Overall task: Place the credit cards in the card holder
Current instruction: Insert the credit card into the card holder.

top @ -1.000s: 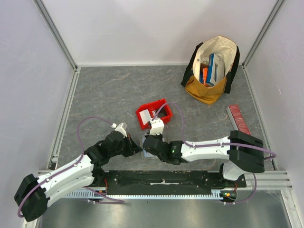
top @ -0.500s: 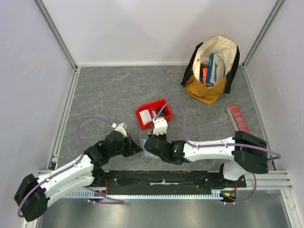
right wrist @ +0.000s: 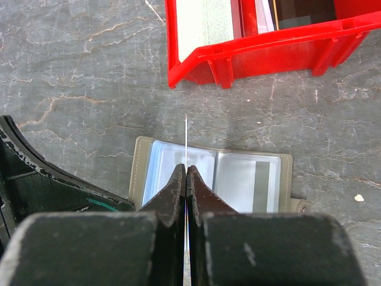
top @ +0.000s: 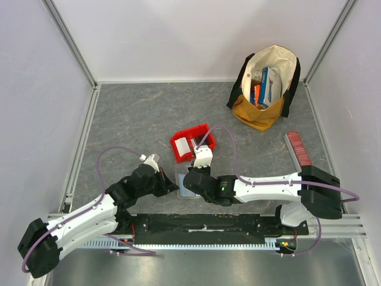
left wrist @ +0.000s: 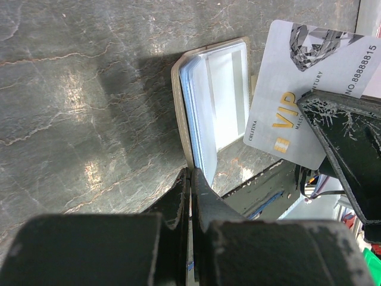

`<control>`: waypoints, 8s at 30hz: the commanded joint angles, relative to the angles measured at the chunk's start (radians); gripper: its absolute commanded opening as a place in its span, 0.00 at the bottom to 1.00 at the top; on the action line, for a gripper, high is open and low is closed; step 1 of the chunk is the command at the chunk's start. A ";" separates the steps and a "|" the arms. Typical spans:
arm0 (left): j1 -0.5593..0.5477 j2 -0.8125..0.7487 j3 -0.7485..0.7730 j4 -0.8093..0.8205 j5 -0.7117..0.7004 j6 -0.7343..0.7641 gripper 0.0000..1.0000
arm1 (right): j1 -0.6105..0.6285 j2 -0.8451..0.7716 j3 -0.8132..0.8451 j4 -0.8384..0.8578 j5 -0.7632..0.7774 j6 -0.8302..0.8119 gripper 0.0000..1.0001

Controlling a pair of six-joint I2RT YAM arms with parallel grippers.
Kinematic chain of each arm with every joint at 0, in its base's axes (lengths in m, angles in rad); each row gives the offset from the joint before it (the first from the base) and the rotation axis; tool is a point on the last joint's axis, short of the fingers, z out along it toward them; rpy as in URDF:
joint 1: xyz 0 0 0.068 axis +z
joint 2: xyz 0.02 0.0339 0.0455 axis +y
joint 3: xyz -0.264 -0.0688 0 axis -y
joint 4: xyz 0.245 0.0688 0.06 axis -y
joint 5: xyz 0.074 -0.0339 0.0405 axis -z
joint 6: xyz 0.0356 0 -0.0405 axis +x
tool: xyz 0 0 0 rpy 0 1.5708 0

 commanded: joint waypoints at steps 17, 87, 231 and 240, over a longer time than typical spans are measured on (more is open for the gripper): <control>0.004 0.061 -0.011 -0.012 -0.072 0.000 0.02 | -0.098 -0.046 -0.126 0.192 -0.239 0.057 0.00; 0.003 0.118 -0.061 0.069 -0.063 -0.026 0.02 | -0.287 -0.150 -0.556 0.720 -0.546 0.239 0.00; 0.003 0.009 0.028 0.026 -0.019 0.006 0.02 | -0.061 0.065 0.018 0.040 -0.278 -0.071 0.56; 0.003 -0.003 0.035 0.015 -0.023 0.006 0.02 | -0.029 0.116 0.065 -0.041 -0.204 -0.069 0.49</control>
